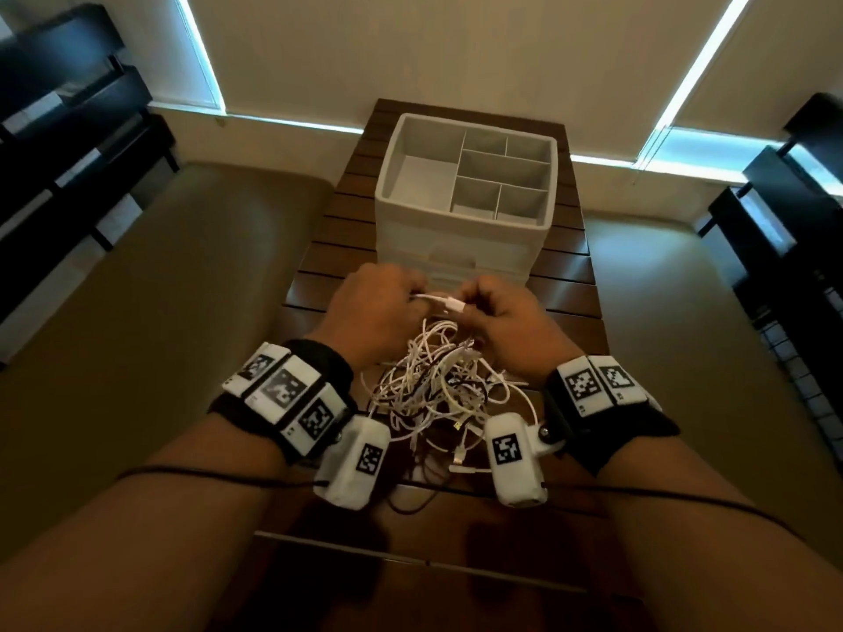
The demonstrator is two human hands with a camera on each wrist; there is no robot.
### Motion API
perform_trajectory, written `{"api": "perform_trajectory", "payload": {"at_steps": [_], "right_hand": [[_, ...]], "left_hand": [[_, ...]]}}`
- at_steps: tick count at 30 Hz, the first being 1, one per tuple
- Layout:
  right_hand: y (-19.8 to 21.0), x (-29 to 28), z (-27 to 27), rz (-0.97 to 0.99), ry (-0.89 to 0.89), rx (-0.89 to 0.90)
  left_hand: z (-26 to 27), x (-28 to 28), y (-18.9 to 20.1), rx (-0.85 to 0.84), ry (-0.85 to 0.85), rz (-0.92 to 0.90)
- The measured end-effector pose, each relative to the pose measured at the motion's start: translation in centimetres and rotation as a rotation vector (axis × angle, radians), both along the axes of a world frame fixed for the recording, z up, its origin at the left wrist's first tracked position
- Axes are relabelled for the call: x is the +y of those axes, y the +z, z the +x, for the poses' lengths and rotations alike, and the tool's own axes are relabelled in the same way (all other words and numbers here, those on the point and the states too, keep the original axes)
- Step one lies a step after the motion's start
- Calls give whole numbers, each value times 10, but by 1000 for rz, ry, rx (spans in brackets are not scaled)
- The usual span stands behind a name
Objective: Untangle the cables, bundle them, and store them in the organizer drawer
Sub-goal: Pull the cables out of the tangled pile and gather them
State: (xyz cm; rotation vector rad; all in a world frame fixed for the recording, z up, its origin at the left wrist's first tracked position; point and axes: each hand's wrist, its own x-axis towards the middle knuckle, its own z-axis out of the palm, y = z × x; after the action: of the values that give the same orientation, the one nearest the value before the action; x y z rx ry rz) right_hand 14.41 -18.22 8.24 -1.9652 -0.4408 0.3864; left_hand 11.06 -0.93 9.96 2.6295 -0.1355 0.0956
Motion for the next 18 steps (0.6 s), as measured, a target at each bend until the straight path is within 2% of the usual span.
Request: {"api": "perform_trajectory", "payload": {"at_steps": [3,5,7,9,10,14,16,18], "right_hand": [[-23,-8,-7,-119,120,102],[-36,-11,-9,-166,125,128],[-35,-9,-4,-178,70,87],[-22,-3,2,-193,29,-16],[-16,1,5,-171,19,-56],[-3,15,9,-94,-12,-142],[-2,15,5,-71,-12,-122],[-13,13,1,-171,54,-117]], "left_hand": [[3,13,8,-125,74,-145],[4,22,15,-204,136,-198],[4,35,21,-247,241,-105],[3,43,24,-204,296,34],[2,41,26,-164,262,76],[1,12,25,24,-52,130],[4,7,18,34,-32,81],[6,9,9,41,22,-24]]}}
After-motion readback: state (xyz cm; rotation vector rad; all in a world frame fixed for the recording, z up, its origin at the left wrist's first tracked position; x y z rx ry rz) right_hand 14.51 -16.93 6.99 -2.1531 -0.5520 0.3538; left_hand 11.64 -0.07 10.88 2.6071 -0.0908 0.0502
